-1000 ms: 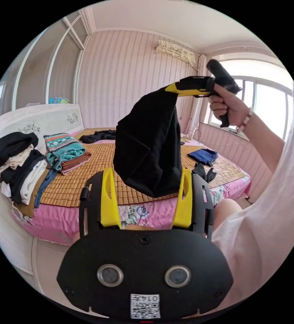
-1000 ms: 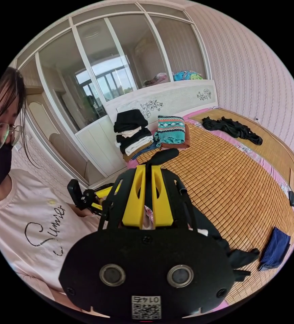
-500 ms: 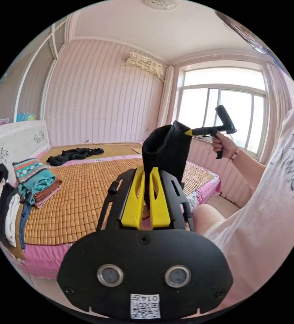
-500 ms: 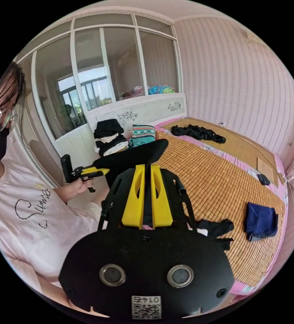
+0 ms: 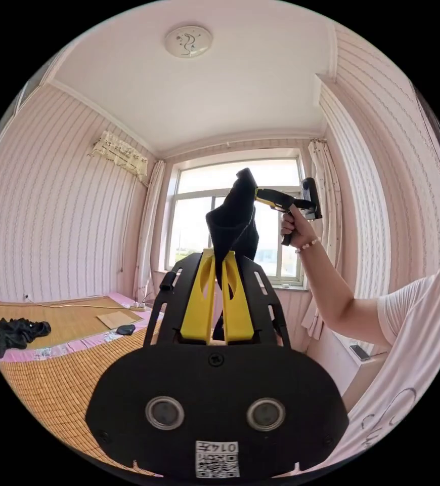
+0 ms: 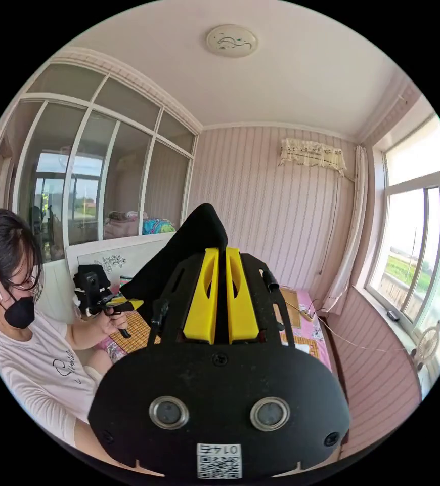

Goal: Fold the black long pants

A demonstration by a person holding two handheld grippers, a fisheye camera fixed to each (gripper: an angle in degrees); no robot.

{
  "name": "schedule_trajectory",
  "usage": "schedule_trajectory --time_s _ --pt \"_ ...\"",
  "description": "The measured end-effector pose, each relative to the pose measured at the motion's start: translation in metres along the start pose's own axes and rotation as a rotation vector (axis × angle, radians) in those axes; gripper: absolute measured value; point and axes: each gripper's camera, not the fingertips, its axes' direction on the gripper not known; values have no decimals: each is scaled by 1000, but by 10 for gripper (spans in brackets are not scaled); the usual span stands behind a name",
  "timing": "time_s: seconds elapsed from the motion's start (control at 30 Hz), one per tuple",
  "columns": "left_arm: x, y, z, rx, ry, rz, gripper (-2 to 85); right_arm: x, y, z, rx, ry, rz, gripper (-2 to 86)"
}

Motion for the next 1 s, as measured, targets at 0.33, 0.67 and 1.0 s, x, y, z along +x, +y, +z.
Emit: schedule_trajectory --time_s 0.33,0.67,1.0 --pt "-106 212 0 -421 -314 -295 -10 41 161 263 -485 -175 328 13" --pt "-186 255 -79 -301 -396 -426 -10 -11 142 391 -459 -308 283 11" --pt "-271 328 -330 -292 -996 -573 -5 -262 131 639 -682 -709 -62 33"
